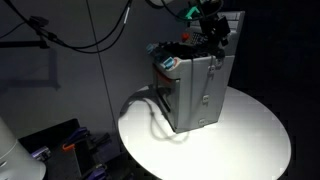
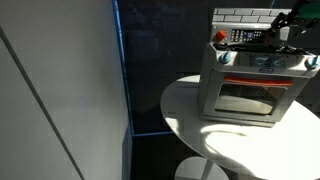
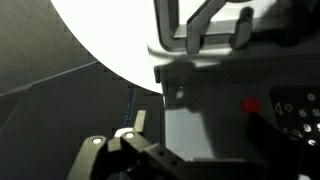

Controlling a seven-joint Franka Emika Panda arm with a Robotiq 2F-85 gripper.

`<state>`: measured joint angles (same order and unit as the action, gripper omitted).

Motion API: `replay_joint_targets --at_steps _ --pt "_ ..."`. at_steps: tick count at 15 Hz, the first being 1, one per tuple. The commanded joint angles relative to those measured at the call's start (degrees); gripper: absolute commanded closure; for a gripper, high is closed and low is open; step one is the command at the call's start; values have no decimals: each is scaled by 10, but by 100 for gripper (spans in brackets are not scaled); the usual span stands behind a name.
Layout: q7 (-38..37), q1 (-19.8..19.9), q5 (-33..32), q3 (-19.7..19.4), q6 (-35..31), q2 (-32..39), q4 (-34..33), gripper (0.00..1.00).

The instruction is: Push the top right button on the toy stove twice

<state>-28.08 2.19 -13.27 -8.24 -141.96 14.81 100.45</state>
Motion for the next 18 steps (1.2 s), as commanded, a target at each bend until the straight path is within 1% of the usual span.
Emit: replay_joint_targets --at_steps 1,8,18 --pt "-12 -7 -1 -10 -1 19 -34 0" --pt "-2 -8 3 -6 30 -6 -12 0" --pt "1 -7 12 -2 47 -15 -16 0"
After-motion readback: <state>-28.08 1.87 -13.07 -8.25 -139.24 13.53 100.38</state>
